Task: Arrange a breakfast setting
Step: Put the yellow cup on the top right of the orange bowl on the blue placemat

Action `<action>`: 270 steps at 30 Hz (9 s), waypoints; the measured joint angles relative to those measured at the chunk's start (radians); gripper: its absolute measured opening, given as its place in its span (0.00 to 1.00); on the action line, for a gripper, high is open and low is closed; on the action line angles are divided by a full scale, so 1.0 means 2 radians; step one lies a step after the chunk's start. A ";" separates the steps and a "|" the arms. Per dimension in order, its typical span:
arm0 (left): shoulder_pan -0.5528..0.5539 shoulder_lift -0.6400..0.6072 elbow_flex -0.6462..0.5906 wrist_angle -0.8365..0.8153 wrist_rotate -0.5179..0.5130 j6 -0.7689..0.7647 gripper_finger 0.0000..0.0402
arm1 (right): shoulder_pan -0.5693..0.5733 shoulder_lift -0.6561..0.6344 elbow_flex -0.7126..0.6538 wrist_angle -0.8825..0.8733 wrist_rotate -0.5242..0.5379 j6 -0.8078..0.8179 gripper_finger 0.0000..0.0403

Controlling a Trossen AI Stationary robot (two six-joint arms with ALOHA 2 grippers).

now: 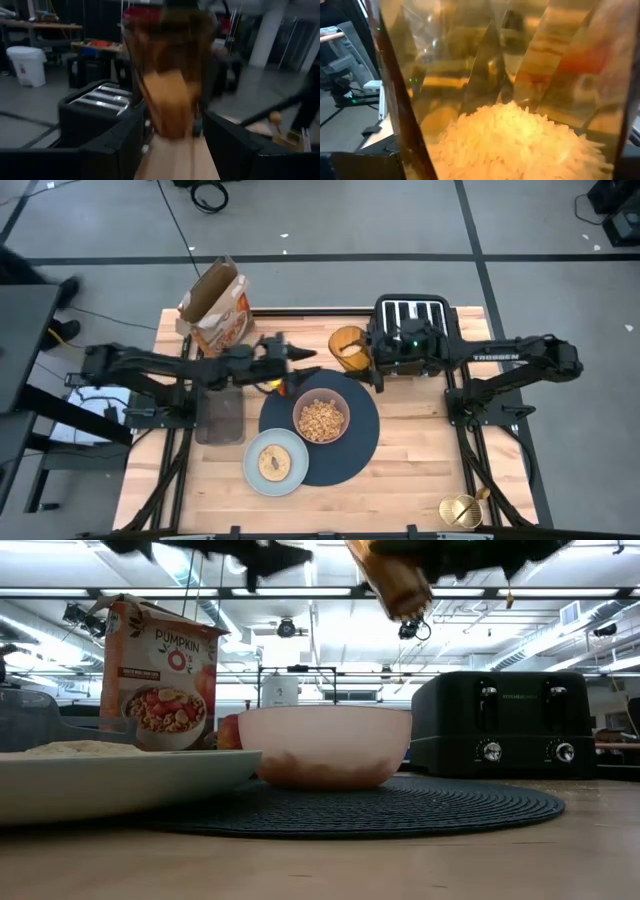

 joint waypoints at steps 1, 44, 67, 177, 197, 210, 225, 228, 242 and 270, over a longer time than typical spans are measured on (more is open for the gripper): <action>0.006 0.022 0.000 0.031 0.009 -0.003 0.53 | 0.000 -0.003 -0.021 0.022 0.007 0.000 0.88; -0.012 -0.057 0.053 -0.389 0.057 -0.028 0.53 | 0.076 0.247 -0.177 0.466 0.297 -0.002 0.88; -0.030 -0.057 0.053 -0.410 0.057 -0.047 0.53 | 0.136 0.368 -0.239 0.676 0.440 0.003 0.88; -0.084 -0.057 0.053 -0.394 0.056 -0.064 0.53 | 0.098 0.368 -0.210 0.591 0.390 0.079 0.93; -0.084 -0.057 0.053 -0.398 0.056 -0.063 0.53 | 0.096 0.405 -0.202 0.607 0.396 0.069 0.98; -0.084 -0.057 0.053 -0.402 0.056 -0.058 0.53 | 0.100 0.404 -0.235 0.642 0.374 0.081 0.99; -0.084 -0.057 0.053 -0.402 0.056 -0.059 0.53 | 0.090 0.373 -0.233 0.557 0.344 0.097 0.99; -0.084 -0.057 0.053 -0.402 0.056 -0.052 0.53 | 0.082 0.368 -0.232 0.548 0.328 0.095 0.99; -0.084 -0.057 0.053 -0.406 0.056 -0.051 0.53 | 0.078 0.366 -0.229 0.531 0.309 0.100 0.95; -0.084 -0.057 0.053 -0.418 0.056 -0.050 0.53 | 0.069 0.315 -0.232 0.479 0.295 0.077 0.97</action>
